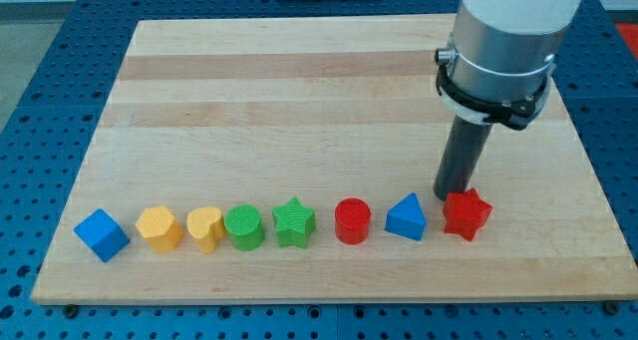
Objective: Point your arm at the blue cube
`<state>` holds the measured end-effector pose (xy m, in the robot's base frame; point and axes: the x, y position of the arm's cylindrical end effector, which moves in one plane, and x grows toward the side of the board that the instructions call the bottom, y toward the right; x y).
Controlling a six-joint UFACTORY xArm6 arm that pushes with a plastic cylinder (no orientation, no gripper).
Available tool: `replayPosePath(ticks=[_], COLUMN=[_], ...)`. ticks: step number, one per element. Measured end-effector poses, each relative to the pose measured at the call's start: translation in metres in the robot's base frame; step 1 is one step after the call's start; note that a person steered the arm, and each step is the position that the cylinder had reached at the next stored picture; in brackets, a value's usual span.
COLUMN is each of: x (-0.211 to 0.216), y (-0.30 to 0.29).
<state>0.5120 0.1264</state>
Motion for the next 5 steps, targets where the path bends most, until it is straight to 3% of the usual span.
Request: replayPosePath(ticks=[3,5], x=[-0.035,-0.019], y=[0.010,0.087])
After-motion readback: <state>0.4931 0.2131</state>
